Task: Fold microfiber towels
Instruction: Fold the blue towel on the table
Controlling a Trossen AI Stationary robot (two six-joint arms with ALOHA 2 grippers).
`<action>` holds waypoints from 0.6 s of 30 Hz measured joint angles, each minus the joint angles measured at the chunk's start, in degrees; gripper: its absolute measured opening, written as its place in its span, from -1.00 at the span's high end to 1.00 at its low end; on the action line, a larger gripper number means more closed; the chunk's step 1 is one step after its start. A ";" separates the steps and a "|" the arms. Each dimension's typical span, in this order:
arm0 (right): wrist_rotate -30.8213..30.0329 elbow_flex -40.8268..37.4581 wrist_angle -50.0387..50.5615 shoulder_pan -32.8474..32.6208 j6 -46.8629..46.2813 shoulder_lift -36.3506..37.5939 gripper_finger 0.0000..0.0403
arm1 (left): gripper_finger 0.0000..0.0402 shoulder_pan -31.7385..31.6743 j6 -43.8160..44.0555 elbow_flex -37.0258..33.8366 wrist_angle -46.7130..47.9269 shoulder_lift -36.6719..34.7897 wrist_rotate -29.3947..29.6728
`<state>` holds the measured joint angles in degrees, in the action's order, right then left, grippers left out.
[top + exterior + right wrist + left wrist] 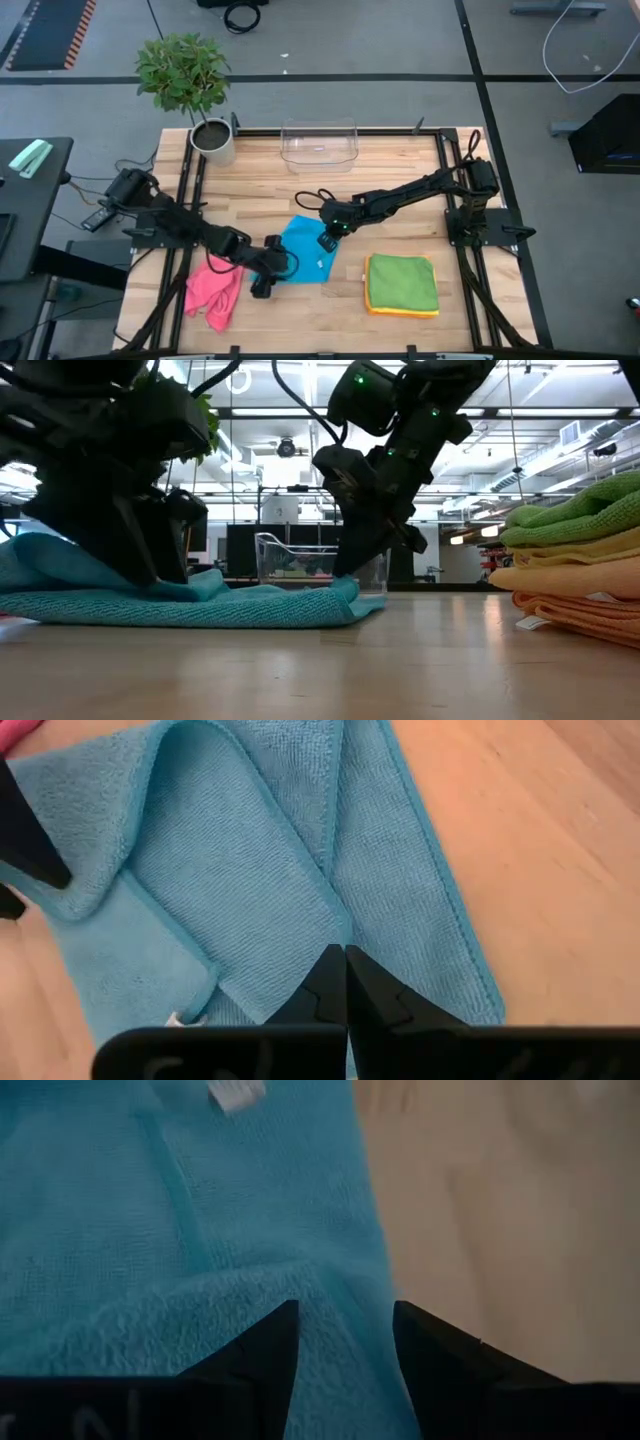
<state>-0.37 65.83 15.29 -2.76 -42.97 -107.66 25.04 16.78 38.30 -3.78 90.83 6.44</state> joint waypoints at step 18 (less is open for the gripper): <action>-0.01 -0.03 2.64 0.00 2.82 3.15 1.00 | 0.95 -0.19 0.06 22.63 34.73 2.30 11.49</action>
<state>-0.38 65.80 17.94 -2.76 -40.15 -104.50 24.85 16.84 60.93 30.95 93.13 17.93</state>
